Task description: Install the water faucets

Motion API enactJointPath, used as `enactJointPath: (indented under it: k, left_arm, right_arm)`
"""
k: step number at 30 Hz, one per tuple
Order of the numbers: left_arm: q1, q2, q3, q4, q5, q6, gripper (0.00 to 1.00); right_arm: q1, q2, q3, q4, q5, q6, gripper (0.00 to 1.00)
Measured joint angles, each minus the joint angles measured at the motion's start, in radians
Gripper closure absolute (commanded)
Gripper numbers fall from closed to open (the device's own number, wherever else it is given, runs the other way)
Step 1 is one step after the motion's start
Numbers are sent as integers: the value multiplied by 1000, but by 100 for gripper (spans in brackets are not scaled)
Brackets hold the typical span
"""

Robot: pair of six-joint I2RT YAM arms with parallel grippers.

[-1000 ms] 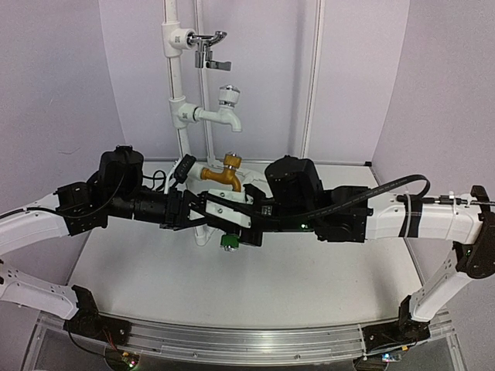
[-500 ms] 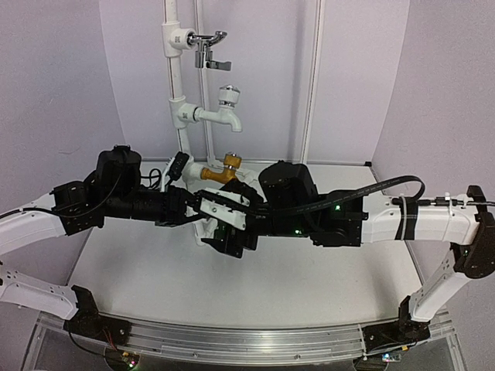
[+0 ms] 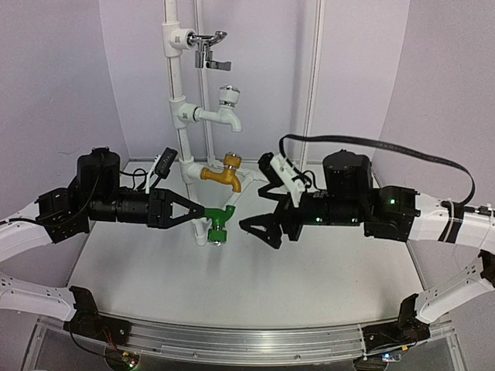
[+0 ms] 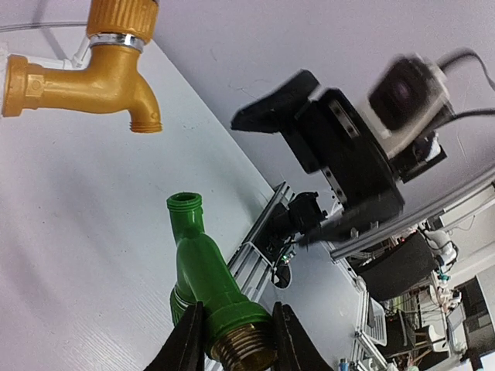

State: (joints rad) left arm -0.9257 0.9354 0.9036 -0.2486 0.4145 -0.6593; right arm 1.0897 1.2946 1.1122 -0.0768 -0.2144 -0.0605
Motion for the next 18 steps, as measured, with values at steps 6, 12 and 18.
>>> enactJointPath:
  k: [6, 12, 18]
  left_arm:
    - [0, -37, -51, 93, 100, 36, 100]
    - [0, -39, -56, 183, 189, 67, 100]
    - [0, -54, -56, 274, 248, 168, 100]
  right_arm:
    - [-51, -3, -1, 25, -225, 274, 4]
    - [-46, -4, -6, 76, -347, 431, 5]
    - [-46, -4, -8, 136, -438, 508, 7]
